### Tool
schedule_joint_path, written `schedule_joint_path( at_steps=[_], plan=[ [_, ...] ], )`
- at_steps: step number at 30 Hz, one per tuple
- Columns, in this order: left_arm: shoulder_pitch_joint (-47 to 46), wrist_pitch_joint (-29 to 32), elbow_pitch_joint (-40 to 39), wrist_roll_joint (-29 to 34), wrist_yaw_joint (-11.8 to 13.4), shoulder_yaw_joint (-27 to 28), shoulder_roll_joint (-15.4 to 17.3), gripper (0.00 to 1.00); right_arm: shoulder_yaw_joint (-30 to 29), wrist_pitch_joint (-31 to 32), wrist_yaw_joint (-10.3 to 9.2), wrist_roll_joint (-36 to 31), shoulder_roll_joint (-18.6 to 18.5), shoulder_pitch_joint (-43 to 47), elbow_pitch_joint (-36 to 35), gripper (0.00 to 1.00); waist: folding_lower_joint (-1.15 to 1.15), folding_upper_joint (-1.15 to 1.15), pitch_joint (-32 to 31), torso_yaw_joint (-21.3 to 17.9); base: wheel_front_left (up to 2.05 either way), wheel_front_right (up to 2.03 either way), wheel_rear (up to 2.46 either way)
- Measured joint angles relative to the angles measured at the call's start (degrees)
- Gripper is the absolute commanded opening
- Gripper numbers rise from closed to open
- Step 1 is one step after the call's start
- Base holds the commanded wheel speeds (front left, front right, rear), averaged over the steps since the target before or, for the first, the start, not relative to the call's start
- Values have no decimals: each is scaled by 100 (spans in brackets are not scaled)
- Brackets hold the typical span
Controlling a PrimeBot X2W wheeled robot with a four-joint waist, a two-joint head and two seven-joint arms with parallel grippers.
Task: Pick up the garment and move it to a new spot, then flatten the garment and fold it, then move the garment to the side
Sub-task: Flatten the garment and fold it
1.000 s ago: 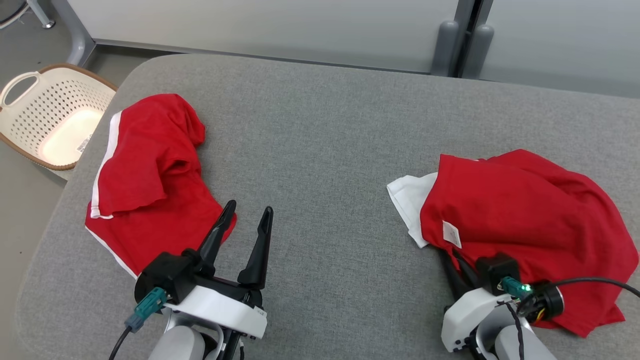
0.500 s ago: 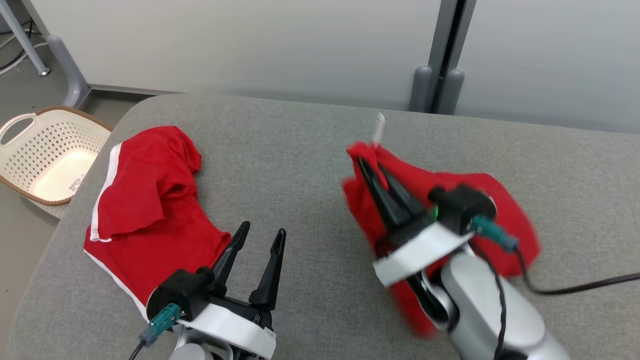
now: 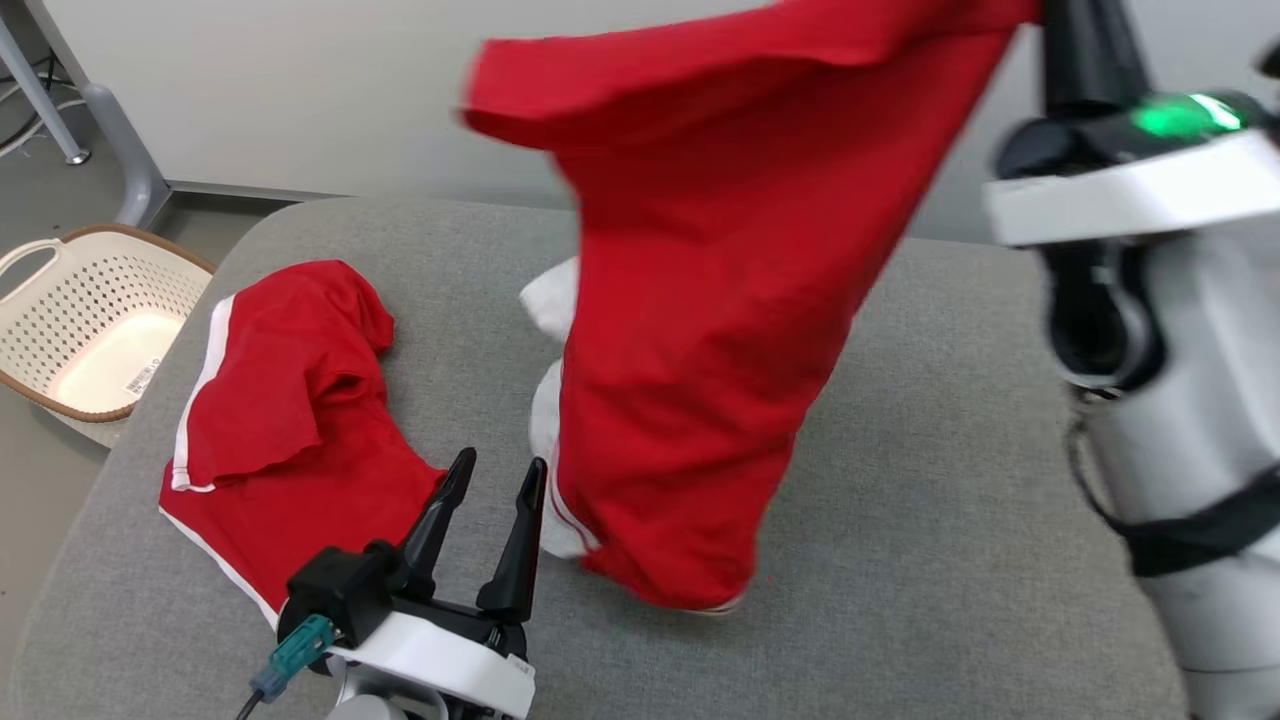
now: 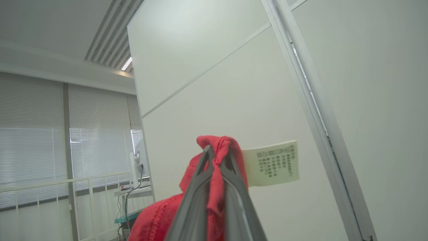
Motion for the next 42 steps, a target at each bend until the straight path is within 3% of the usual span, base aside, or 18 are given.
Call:
schedule_joint_path(
  at_steps=[6,10,11,12,13,14,18,19,22,26,31,38,42],
  plan=[
    [11,0,-22,-1,0,49,0,100,-700,73,0,464,-1374,1157,321,0,0,0,187,-75,0,0,0],
    [-57,0,-33,-2,0,70,1,100,-1384,199,-1,671,-2020,2119,966,0,0,0,320,-158,0,0,0],
    [-69,0,-33,-2,0,75,-2,100,-1564,297,-1,766,-2059,2300,1179,25,0,0,350,-183,0,0,0],
    [-82,0,-27,-3,0,76,-2,100,-1655,401,-1,753,-2094,2479,1433,87,0,0,375,-212,0,0,0],
    [-98,0,-22,-8,0,80,0,100,-1733,468,0,595,-2120,2647,1725,100,0,0,399,-246,0,0,0],
    [-98,0,-22,-8,0,80,0,100,-1733,468,0,595,-2120,2647,1725,100,0,0,399,-246,0,0,0],
    [-154,0,23,1,0,51,-4,100,-2346,570,-1,-82,-2117,2821,2952,100,0,0,467,-404,0,0,0],
    [-166,0,33,10,0,68,-4,100,-2501,424,-1,-422,-1963,2766,3221,100,0,0,488,-486,0,0,0],
    [-180,0,36,18,0,88,-2,100,-2515,266,-1,-675,-1728,2636,3220,100,0,0,500,-570,0,0,0],
    [-246,0,21,58,0,160,1,100,-2374,64,1,-1135,-1405,2483,2619,100,0,0,484,-741,0,0,0],
    [-272,0,-149,-258,0,377,1,100,-2064,11,1,-1473,-943,2536,1218,100,0,0,417,-892,0,0,0],
    [-285,0,-265,-490,0,453,1,100,-1568,-12,0,-1679,-155,3446,-687,100,0,0,333,-907,0,0,0],
    [-281,0,-230,-506,0,439,-1,100,-1360,-12,-1,-1879,23,3751,-954,100,0,0,370,-926,0,0,0]
  ],
)
